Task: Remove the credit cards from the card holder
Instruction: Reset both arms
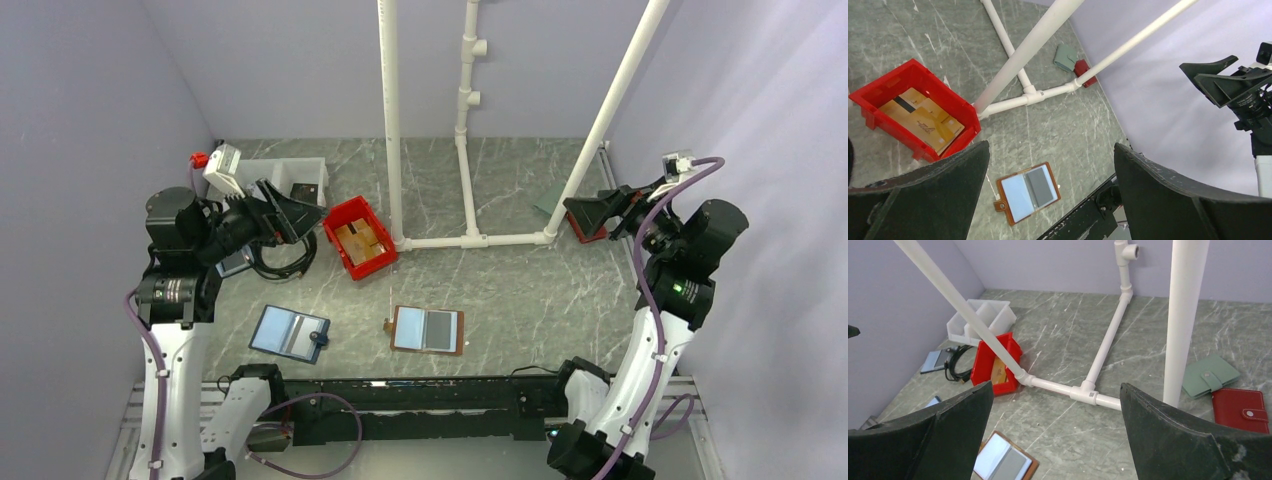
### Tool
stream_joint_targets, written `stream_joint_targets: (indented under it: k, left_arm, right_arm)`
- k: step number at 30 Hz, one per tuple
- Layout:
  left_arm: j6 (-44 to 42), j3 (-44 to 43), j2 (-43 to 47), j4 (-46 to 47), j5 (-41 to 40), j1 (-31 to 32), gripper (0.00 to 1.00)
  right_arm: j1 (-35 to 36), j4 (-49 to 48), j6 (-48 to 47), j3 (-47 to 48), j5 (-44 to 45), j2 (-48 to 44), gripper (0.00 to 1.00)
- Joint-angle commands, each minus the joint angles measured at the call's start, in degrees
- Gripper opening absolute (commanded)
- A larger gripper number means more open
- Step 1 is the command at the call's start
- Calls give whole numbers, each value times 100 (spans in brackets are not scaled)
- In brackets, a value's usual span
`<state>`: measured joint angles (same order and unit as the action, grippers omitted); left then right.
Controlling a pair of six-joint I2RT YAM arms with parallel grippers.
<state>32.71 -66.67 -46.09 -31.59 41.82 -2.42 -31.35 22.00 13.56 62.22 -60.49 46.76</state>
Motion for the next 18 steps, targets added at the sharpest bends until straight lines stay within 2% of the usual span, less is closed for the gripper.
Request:
stream_joint_targets:
  k: [1,18]
  left_arm:
    - [-59,-148,134,-69,118,13,99]
    - [-186,4,344,-215,57,13,99]
  right_arm:
    - [-25,-9,144,239,-101,-120,100]
    - [-20,-231,441,155,-434,-173,100]
